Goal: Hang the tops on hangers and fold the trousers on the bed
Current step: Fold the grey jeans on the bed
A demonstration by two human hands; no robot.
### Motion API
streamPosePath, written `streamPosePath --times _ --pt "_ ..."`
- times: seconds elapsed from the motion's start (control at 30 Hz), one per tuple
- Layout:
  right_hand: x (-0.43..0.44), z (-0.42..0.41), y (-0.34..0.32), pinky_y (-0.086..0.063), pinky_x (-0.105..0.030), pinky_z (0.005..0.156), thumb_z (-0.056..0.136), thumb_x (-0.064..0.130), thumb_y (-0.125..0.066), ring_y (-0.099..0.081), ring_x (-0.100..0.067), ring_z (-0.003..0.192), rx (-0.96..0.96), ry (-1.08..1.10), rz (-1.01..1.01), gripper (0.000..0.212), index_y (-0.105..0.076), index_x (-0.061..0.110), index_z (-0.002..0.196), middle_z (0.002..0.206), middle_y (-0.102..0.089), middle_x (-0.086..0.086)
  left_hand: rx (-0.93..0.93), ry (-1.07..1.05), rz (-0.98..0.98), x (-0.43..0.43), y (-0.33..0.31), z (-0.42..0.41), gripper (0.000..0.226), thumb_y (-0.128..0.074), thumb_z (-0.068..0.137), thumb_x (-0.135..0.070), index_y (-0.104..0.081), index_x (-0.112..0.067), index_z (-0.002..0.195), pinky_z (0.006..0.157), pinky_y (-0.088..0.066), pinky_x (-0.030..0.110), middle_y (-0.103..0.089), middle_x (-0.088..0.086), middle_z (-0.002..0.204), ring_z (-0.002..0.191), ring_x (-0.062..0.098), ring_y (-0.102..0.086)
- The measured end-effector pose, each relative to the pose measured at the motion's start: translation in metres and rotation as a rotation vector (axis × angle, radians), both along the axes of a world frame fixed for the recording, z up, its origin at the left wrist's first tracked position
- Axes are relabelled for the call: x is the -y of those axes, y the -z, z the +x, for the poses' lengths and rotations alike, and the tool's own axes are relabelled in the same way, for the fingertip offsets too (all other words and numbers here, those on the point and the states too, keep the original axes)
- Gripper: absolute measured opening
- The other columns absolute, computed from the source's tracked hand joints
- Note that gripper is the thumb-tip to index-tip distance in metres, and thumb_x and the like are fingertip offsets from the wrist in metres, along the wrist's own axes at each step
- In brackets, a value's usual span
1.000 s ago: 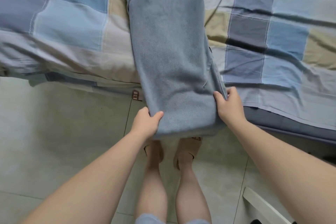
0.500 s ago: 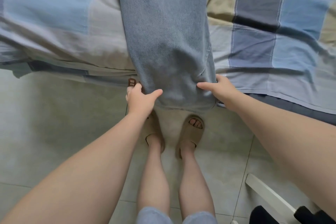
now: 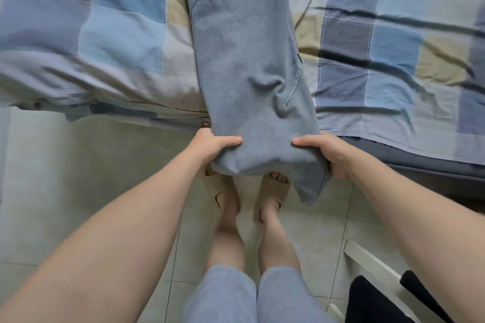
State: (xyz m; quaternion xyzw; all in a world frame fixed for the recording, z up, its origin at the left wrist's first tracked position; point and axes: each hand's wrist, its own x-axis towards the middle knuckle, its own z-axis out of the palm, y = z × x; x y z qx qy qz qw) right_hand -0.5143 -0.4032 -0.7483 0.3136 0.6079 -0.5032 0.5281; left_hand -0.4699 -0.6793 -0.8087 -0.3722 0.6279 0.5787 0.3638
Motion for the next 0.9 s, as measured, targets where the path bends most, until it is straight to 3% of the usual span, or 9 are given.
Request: streamPosePath --times 0.07,0.27,0.4,0.6,0.7,0.8,0.9 --pt "0.002 0.005 -0.027 -0.055 -0.038 0.094 0.082 0.03 -0.075 -0.072 -0.025 0.102 -0.048 0.027 0.006 0.033 -0.072 0.019 0.114 0.112 -0.076 -0.006 0.037 0.002 0.033 0.011 -0.025 0.01 0.047 -0.089 0.074 -0.027 -0.071 -0.012 0.115 0.082 -0.055 0.027 -0.075 0.0 0.109 0.098 0.014 -0.071" --pt "0.026 0.036 -0.111 -0.059 -0.037 0.084 0.087 0.017 -0.071 -0.072 -0.028 0.099 -0.146 0.105 -0.08 0.036 -0.066 0.014 0.123 0.112 -0.075 -0.009 0.018 0.011 0.141 0.05 -0.112 0.05 0.038 -0.081 0.08 -0.018 -0.071 -0.016 0.116 0.081 -0.052 0.023 -0.077 -0.002 0.11 0.104 0.016 -0.071" --pt "0.042 0.063 -0.153 -0.061 -0.034 0.074 0.088 0.008 -0.069 -0.073 -0.028 0.089 -0.121 0.118 -0.095 0.028 -0.069 0.005 0.116 0.105 -0.076 -0.013 -0.013 -0.035 0.159 0.064 -0.162 0.071 0.055 -0.088 0.069 -0.023 -0.07 -0.01 0.12 0.089 -0.056 0.036 -0.076 0.004 0.112 0.104 0.024 -0.073" --pt "0.062 0.1 -0.191 -0.061 -0.031 0.059 0.092 -0.003 -0.061 -0.074 -0.022 0.07 -0.172 0.317 -0.038 0.024 -0.066 0.003 0.114 0.093 -0.075 -0.012 -0.006 -0.135 0.097 0.058 -0.209 0.102 0.035 -0.079 0.085 -0.014 -0.069 -0.01 0.118 0.093 -0.058 0.041 -0.077 0.006 0.109 0.1 0.024 -0.073" --pt "0.066 0.116 -0.196 -0.061 -0.031 0.062 0.093 0.0 -0.062 -0.071 -0.023 0.075 -0.152 0.405 0.024 0.025 -0.065 0.005 0.116 0.096 -0.072 -0.011 0.018 -0.243 0.025 0.047 -0.222 0.118 0.026 -0.072 0.091 -0.022 -0.069 -0.014 0.116 0.08 -0.06 0.035 -0.077 0.003 0.104 0.091 0.021 -0.073" --pt "0.065 0.137 -0.196 -0.058 -0.038 0.075 0.094 0.006 -0.063 -0.067 -0.026 0.085 -0.123 0.475 0.064 0.024 -0.064 0.007 0.118 0.1 -0.071 -0.012 0.04 -0.365 -0.011 0.036 -0.236 0.134 0.019 -0.064 0.098 -0.031 -0.066 -0.018 0.112 0.059 -0.055 0.027 -0.073 0.002 0.101 0.083 0.016 -0.069" --pt "0.062 0.163 -0.2 -0.056 -0.038 0.07 0.095 0.008 -0.062 -0.066 -0.025 0.082 -0.124 0.552 0.061 0.015 -0.063 0.006 0.11 0.094 -0.07 -0.012 0.018 -0.437 -0.002 0.026 -0.249 0.154 0.023 -0.06 0.1 -0.035 -0.063 -0.018 0.115 0.052 -0.053 0.024 -0.071 0.003 0.103 0.084 0.016 -0.068"
